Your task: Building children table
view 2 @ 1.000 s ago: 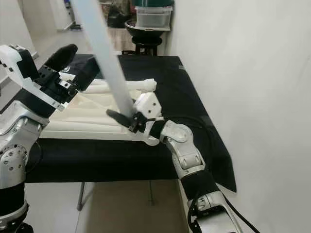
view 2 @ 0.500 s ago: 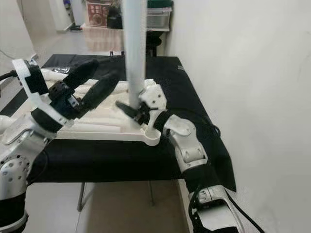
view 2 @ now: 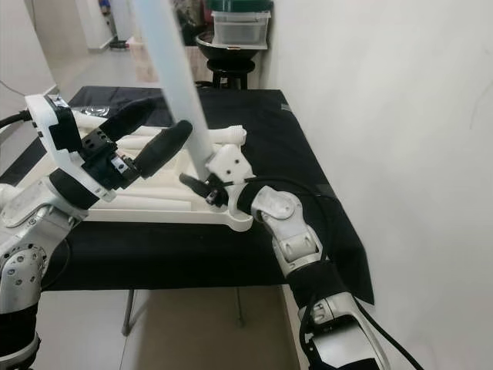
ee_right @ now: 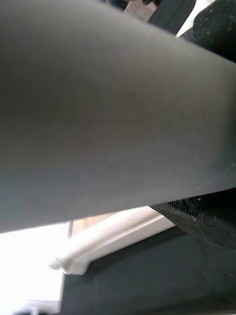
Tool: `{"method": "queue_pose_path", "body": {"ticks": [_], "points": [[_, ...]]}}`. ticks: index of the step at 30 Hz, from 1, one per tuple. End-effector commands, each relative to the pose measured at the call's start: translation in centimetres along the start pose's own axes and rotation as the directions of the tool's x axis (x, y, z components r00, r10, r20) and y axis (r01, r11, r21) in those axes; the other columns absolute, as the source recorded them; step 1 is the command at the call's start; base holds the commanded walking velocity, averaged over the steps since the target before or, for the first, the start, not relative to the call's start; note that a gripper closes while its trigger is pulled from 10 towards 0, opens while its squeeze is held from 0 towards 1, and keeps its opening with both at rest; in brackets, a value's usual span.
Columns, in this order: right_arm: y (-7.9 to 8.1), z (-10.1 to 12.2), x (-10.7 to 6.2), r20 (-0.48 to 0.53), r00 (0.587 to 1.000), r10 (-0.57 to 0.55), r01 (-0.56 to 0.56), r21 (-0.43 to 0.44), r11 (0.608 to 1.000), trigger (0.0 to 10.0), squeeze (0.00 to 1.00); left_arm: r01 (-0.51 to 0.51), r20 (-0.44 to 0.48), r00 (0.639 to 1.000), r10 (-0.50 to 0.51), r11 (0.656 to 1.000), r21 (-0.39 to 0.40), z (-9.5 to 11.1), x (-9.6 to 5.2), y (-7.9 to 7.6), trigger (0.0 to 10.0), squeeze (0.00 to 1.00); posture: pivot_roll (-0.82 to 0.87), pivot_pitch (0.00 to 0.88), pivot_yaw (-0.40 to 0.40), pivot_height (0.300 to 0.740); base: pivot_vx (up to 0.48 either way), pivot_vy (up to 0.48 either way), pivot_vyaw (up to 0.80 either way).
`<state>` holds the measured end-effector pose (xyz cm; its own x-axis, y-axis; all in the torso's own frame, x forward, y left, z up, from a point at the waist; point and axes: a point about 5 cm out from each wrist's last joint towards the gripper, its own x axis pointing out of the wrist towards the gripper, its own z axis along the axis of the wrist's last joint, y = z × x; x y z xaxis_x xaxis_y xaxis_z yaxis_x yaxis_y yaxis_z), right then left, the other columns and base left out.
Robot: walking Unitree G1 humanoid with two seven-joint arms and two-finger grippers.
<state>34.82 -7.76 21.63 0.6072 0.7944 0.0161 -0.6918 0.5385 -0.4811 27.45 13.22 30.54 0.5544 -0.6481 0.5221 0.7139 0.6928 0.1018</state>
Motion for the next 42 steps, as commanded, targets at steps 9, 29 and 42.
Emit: {"method": "queue_pose_path", "body": {"ticks": [9, 29, 42], "points": [[2.8, 0.8, 1.0, 0.019, 0.991, 0.133, -0.130, -0.088, 0.988, 10.0, 0.00, -0.013, -0.037, 0.999, 0.017, 0.993, 0.121, -0.3, 1.2, 0.6, 10.0, 0.00, 0.01, 0.000, -0.005, 0.740, 0.000, 0.000, 0.00], [1.8, -0.6, 1.0, -0.066, 0.998, 0.024, -0.027, -0.047, 0.999, 10.0, 0.00, -0.068, 0.006, 0.998, 0.067, 0.991, 0.119, -0.2, 1.4, 1.2, 0.0, 0.00, 0.01, 0.000, -0.005, 0.740, 0.000, 0.000, 0.00], [3.0, 0.4, 0.7, 0.050, 0.981, 0.189, -0.191, 0.033, 0.981, 10.0, 1.00, 0.592, 0.015, 0.799, -0.601, 0.781, -0.198, 2.0, -0.1, -2.3, 0.0, 0.00, 0.01, 0.000, -0.004, 0.740, 0.000, 0.000, 0.00]]}}
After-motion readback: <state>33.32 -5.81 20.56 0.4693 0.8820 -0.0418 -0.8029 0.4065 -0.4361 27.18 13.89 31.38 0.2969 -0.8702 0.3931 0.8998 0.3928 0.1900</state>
